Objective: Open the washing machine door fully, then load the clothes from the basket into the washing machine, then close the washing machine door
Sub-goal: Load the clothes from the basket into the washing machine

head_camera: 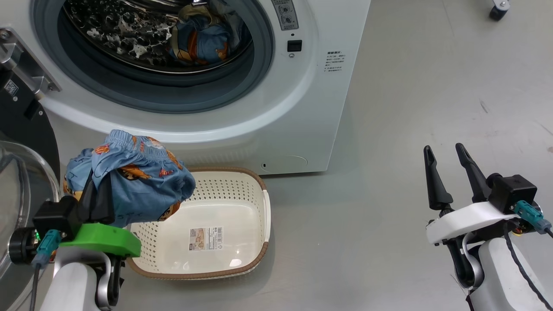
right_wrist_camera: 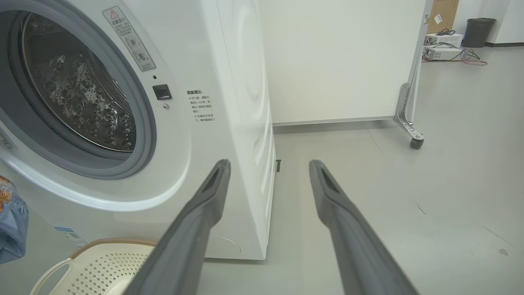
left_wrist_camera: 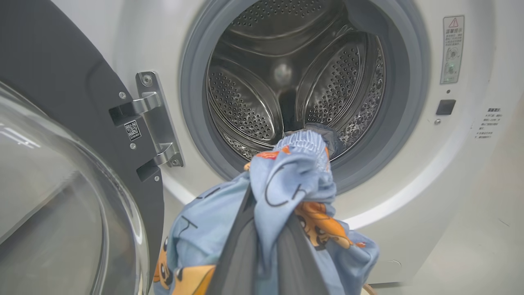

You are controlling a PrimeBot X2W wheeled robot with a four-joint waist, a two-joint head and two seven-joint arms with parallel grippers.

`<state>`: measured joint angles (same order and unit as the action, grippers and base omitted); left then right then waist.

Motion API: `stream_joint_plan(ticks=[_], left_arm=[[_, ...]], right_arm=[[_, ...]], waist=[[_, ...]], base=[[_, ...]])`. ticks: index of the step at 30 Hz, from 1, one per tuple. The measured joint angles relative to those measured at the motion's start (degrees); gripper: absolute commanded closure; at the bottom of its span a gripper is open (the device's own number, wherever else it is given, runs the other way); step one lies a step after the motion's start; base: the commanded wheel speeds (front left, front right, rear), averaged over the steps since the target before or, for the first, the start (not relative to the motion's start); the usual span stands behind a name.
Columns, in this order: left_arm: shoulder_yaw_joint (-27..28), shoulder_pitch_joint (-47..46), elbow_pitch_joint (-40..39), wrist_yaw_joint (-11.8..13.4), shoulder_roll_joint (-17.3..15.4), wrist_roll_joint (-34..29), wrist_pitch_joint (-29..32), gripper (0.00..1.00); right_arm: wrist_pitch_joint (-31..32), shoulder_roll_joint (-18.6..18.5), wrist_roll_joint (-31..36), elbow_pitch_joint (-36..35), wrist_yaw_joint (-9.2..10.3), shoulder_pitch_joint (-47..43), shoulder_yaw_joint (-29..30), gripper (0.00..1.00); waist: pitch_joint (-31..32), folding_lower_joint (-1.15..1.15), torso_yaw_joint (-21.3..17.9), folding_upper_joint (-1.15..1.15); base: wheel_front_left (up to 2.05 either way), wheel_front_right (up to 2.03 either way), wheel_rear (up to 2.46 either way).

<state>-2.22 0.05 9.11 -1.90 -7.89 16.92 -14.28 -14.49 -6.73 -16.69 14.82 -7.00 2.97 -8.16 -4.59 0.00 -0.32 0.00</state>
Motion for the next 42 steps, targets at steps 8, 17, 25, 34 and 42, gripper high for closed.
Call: stream_joint_plan(ticks=[8,17,25,34,42], left_arm=[[0.32,0.88,-0.94,0.00,0.47,-0.01,0.00,1.00],[0.41,1.21,-2.25,0.00,1.10,-0.26,0.00,1.00],[0.48,1.04,-2.79,-0.09,1.19,-0.27,0.00,1.00],[0.55,-1.61,-4.00,-0.10,1.48,-0.27,0.00,1.00],[0.93,-7.37,-4.32,-0.11,1.66,-0.25,0.00,1.00]], right_arm=[[0.00,-0.12,0.08,-0.32,0.00,-0.01,0.20,0.00],[0.00,-0.12,0.08,-0.53,0.00,-0.03,0.08,0.00],[0.00,0.00,0.08,-0.99,0.00,-0.02,-1.16,0.00],[0.00,0.02,0.08,-1.76,0.00,0.11,-0.80,0.00],[0.00,0.11,0.08,-2.72,0.00,1.81,-0.88,0.00]], waist=[[-0.25,0.00,-0.30,0.00],[-0.61,0.00,-0.51,0.00],[-2.42,0.00,-1.17,0.00],[-5.58,0.00,-2.22,0.00],[-9.65,0.00,-2.92,0.00]], base=[[0.00,0.00,0.00],[0.00,0.00,0.00],[0.00,0.00,0.00],[0.00,0.00,0.00],[0.00,0.00,0.00]])
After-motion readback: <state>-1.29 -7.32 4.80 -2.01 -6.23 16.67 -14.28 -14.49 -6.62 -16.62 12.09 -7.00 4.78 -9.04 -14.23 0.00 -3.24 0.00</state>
